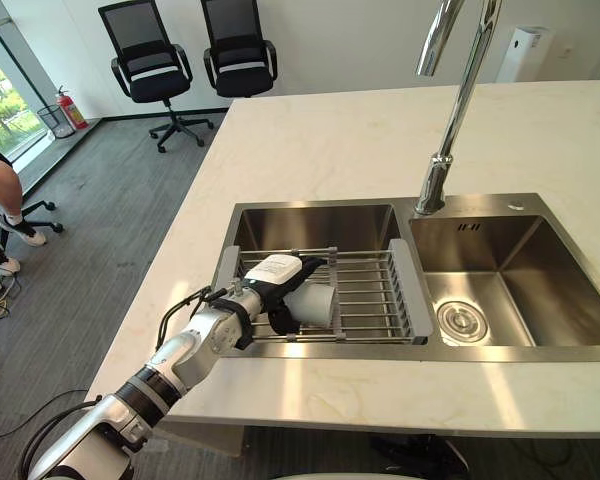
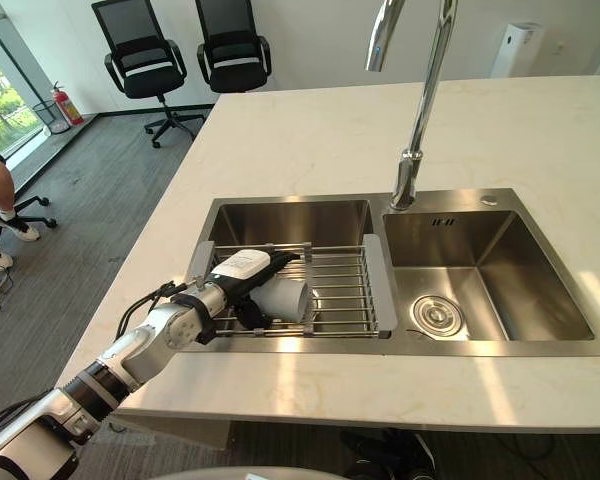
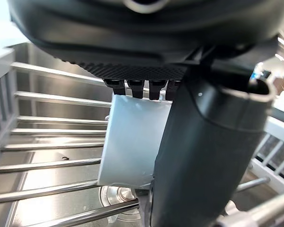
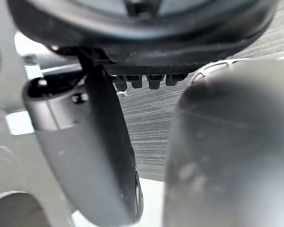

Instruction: Walk over to the sink, pick up the cup, carry it to the dishwasher, place the cup inside the dishwasher, then close the dishwasher door

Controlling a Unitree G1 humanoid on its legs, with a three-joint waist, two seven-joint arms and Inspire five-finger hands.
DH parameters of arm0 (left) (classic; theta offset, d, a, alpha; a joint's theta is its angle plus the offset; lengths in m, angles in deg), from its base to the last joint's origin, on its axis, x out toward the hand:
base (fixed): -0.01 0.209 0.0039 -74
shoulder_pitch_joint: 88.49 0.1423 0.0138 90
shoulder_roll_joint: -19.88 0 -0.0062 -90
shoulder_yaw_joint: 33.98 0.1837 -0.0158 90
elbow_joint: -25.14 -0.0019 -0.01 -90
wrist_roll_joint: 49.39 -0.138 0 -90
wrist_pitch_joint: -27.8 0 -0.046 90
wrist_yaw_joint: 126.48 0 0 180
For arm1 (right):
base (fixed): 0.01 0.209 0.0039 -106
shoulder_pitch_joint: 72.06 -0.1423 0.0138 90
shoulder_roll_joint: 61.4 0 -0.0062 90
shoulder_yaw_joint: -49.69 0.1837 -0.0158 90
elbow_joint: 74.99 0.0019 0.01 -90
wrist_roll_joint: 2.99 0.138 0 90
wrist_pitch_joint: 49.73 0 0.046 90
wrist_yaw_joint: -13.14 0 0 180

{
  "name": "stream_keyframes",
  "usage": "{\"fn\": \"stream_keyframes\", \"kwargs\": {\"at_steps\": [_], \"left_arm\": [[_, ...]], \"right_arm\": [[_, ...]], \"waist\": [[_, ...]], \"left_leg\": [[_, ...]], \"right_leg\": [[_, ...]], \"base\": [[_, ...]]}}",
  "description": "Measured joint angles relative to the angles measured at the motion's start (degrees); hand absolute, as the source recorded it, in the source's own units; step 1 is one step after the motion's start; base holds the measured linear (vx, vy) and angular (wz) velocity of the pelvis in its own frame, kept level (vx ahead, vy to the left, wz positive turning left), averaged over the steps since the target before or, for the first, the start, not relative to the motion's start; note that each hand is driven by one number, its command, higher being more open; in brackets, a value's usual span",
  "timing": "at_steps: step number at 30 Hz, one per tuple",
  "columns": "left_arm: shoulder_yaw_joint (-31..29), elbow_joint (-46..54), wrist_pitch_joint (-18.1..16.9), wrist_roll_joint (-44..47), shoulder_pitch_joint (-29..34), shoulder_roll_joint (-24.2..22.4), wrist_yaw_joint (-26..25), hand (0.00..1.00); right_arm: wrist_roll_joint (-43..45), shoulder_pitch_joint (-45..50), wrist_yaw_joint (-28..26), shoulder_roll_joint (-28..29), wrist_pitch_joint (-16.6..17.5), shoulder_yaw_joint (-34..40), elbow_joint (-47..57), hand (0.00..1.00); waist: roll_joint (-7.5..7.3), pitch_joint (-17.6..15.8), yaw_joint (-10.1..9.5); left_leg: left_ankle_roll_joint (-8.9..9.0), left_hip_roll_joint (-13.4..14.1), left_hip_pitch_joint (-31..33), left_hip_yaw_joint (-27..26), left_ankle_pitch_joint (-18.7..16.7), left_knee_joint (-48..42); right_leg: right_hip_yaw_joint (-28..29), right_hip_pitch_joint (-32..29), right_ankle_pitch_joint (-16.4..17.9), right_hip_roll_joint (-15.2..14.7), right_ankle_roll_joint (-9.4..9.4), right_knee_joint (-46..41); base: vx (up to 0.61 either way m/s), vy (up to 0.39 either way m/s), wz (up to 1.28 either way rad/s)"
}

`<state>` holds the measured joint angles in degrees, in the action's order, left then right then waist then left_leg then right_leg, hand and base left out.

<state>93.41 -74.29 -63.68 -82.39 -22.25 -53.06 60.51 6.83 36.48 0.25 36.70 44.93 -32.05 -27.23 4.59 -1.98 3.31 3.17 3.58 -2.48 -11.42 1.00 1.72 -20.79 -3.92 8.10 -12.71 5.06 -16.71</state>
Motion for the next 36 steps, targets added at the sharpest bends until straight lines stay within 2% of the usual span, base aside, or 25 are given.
{"fn": "stream_keyframes", "kwargs": {"at_steps": [1, 2, 10, 12, 15, 17, 20, 25, 30, 33, 36], "left_arm": [[0.50, 0.00, 0.08, -0.30, -0.47, 0.03, 0.28, 1.00], [0.74, -0.01, 0.23, -0.32, -0.69, 0.05, 0.51, 0.00], [5.15, 0.16, 3.63, -0.66, -5.68, 0.89, 4.68, 0.00], [5.75, 0.15, 4.59, 0.44, -6.21, 1.08, 4.45, 0.00], [5.81, -0.37, 6.48, 1.39, -6.41, 0.68, 3.56, 0.00], [5.86, -0.43, 6.67, 2.77, -7.21, 0.94, 3.35, 0.00], [6.37, -0.43, 6.55, 5.17, -7.25, 1.28, 1.50, 0.00], [7.02, -0.51, 5.91, 9.63, -7.22, 0.93, -2.56, 0.00], [6.49, -0.13, 4.39, 13.26, -6.12, 0.15, -4.84, 0.00], [2.96, 2.39, 2.46, 15.22, -4.16, -0.11, -6.40, 0.00], [-3.69, 6.16, 0.12, 16.64, -2.13, -0.14, -8.77, 0.00]], "right_arm": [[0.01, -0.35, 0.46, -0.07, -0.12, -0.24, 0.00, 1.00], [0.01, -0.54, 0.65, -0.09, -0.15, -0.30, 0.00, 1.00], [0.04, -1.25, 2.94, -1.89, -0.78, -2.50, -0.05, 1.00], [0.05, -1.56, 3.61, -2.36, -1.21, -2.77, -0.23, 1.00], [0.04, -2.69, 4.23, -2.64, -1.27, -4.08, -0.56, 1.00], [0.06, -2.83, 4.36, -2.70, -1.27, -4.09, -0.55, 1.00], [0.06, -2.87, 4.61, -2.75, -1.28, -4.17, -0.55, 1.00], [0.05, -3.78, 5.50, -2.78, -1.31, -5.36, -0.57, 1.00], [0.08, -3.73, 5.95, -2.65, -1.41, -5.37, -0.43, 1.00], [0.13, -3.24, 6.42, -2.65, -1.40, -5.34, -0.05, 1.00], [0.19, -2.80, 6.45, -2.65, -1.36, -5.20, 0.05, 1.00]], "waist": [[0.16, -0.09, 0.37], [0.23, -0.13, 0.58], [0.99, -1.43, 0.89], [1.35, -1.61, 0.94], [1.37, -2.02, 2.34], [1.12, -2.68, 2.52], [1.29, -2.99, 2.47], [1.03, -3.55, 3.11], [1.01, -3.61, 2.68], [1.01, -3.61, 2.00], [1.01, -3.60, 1.06]], "left_leg": [[0.04, 0.00, 0.00, 0.14, 0.10, 0.03], [0.06, 0.01, 0.01, 0.23, 0.19, 0.07], [0.43, 0.19, 0.02, 1.09, 0.96, 0.99], [0.48, 0.23, 0.02, 1.18, 0.97, 1.03], [0.76, 0.22, 0.00, 1.21, 1.07, 1.27], [0.89, 0.22, 0.00, 1.20, 1.02, 1.29], [1.96, 0.16, -0.04, 1.25, 0.97, 1.35], [2.05, -0.05, -0.08, 1.37, 0.93, 1.44], [1.98, -0.23, -0.08, 1.38, 0.97, 1.53], [1.80, -0.06, -0.11, 1.38, 1.09, 1.52], [1.68, 0.36, -0.31, 1.38, 1.15, 1.51]], "right_leg": [[-0.12, 0.03, 0.00, -0.02, 0.00, 0.13], [-0.21, 0.06, 0.00, -0.02, 0.00, 0.15], [-1.08, 0.33, -0.31, 0.14, -0.04, 0.77], [-1.13, 0.32, -0.35, -0.02, 0.02, 0.76], [-1.16, 0.31, -0.36, -0.06, 0.03, 0.76], [-1.14, 0.31, -0.39, -0.10, 0.09, 0.79], [-1.22, 0.54, -0.53, -0.16, 0.25, 1.17], [-1.52, 1.27, -1.27, 0.21, 0.36, 2.39], [-1.60, 1.80, -1.70, 0.32, 0.47, 3.43], [-1.56, 1.88, -1.67, 0.60, 0.46, 3.57], [-1.50, 2.05, -1.59, 1.08, 0.32, 3.62]], "base": [[-0.01, 0.004, 0.04], [-0.01, -0.005, 0.06], [-0.01, -0.004, 0.05], [0.00, 0.000, 0.00], [0.00, 0.000, 0.00], [0.00, 0.000, 0.00], [0.02, 0.006, 0.01], [0.01, 0.004, 0.00], [0.00, 0.000, 0.00], [0.00, 0.000, 0.00], [0.00, 0.000, 0.00]]}}
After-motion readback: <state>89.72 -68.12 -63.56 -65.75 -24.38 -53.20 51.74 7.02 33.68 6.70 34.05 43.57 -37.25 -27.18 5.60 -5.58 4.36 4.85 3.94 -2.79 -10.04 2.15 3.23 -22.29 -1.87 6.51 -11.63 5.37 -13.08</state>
